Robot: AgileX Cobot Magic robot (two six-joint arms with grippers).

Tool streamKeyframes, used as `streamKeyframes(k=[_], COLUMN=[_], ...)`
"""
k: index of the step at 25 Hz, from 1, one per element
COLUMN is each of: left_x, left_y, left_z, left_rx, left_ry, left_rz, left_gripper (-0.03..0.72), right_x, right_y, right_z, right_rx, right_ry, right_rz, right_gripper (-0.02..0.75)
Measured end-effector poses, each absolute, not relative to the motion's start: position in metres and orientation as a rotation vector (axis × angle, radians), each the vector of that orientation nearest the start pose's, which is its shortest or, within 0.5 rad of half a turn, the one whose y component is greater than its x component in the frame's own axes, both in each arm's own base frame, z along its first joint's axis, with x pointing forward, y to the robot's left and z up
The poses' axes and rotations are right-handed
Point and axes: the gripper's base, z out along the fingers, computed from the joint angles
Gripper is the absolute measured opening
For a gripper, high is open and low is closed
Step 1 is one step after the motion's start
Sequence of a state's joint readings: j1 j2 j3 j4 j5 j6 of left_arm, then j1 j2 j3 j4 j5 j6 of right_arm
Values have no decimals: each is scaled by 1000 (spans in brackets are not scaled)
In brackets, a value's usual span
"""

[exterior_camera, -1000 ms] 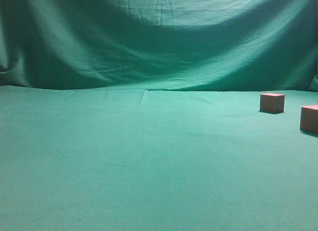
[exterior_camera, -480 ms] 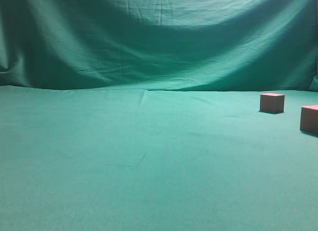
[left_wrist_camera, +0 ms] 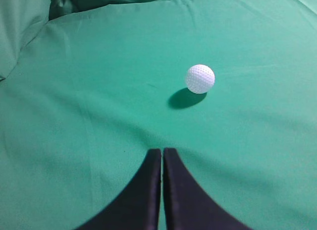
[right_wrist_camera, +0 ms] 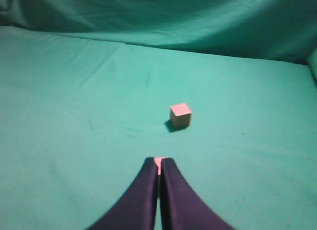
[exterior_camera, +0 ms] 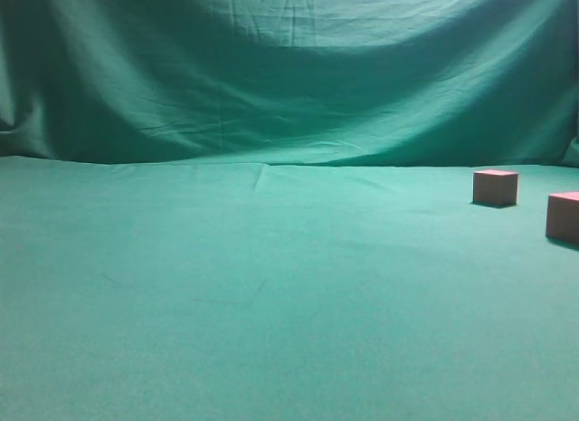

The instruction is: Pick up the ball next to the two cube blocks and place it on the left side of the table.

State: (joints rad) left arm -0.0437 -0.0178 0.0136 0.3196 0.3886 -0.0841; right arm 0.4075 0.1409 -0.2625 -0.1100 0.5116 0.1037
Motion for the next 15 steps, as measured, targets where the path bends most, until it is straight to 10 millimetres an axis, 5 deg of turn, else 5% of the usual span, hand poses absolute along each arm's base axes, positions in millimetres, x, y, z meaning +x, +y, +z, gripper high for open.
streamKeyframes(k=[8,15], left_x=[52,52], left_y=[9,9], left_z=[176,176], left_rx=[155,155], left_ry=[1848,1848], left_rz=[228,228], left_gripper=[0,0], right_x=[51,52], right_y=[7,7], right_z=[177,171], right_rx=[-121,-110], right_ry=[1870,1879], right_rz=[117,122], right_gripper=[0,0])
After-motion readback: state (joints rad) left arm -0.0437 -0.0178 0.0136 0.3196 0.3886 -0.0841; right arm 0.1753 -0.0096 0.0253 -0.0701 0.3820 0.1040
